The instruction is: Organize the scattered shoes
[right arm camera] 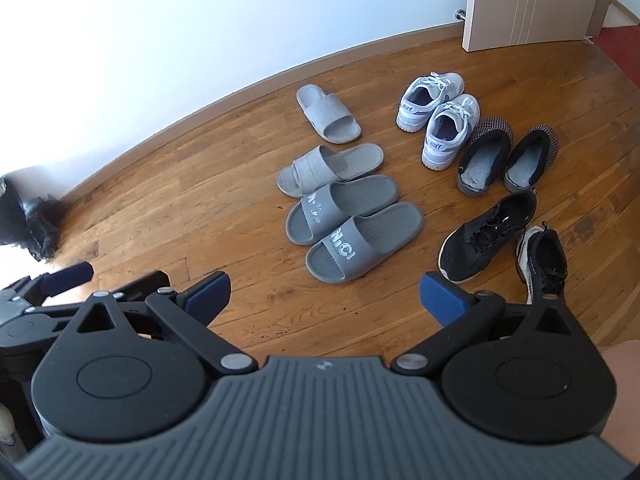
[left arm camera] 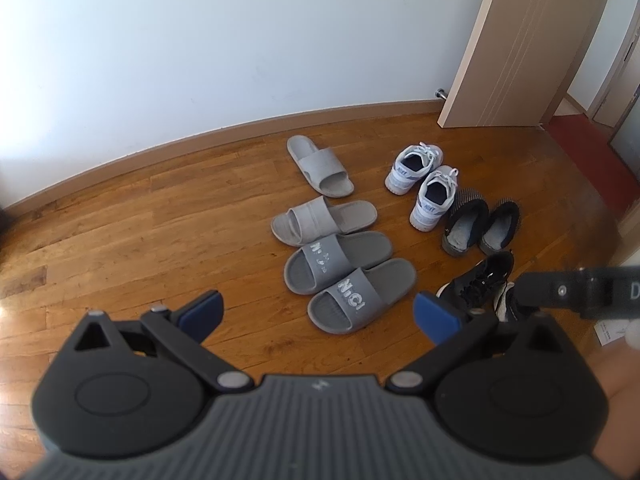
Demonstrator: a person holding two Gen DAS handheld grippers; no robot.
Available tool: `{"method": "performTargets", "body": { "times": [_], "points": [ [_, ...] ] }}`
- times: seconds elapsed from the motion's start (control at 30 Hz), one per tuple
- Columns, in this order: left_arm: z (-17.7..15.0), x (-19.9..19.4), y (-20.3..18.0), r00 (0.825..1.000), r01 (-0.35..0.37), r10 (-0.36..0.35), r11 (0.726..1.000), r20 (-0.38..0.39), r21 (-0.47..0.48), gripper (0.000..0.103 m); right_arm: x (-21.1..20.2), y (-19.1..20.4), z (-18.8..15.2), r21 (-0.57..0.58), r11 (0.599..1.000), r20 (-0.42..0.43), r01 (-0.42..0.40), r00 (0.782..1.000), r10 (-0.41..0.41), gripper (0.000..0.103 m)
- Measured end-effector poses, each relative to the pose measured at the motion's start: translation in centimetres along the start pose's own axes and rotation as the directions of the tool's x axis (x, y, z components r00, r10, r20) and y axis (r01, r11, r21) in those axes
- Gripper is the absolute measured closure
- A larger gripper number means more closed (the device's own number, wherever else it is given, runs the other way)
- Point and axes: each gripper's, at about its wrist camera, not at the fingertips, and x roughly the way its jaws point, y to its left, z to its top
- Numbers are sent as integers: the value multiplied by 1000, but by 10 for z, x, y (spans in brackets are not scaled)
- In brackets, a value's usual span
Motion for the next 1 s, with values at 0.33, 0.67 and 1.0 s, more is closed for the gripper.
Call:
{"method": "performTargets", "body": {
  "times": [0.33,0.67,1.0],
  "points": [
    [2,6,0,1000,-17,17,1000,-20,-4,0,1,-2,-1,14,1000,-9,-17,1000,17,0],
    [3,5,2,1000,-23,23,1000,-21,-7,0,-1,-9,0,36,999,-6,-25,1000,26,0],
    [2,6,2,999,-22,22,1000,-24,-3,0,0,-12,-3,50,998,-12,-27,1000,27,0]
  ]
}}
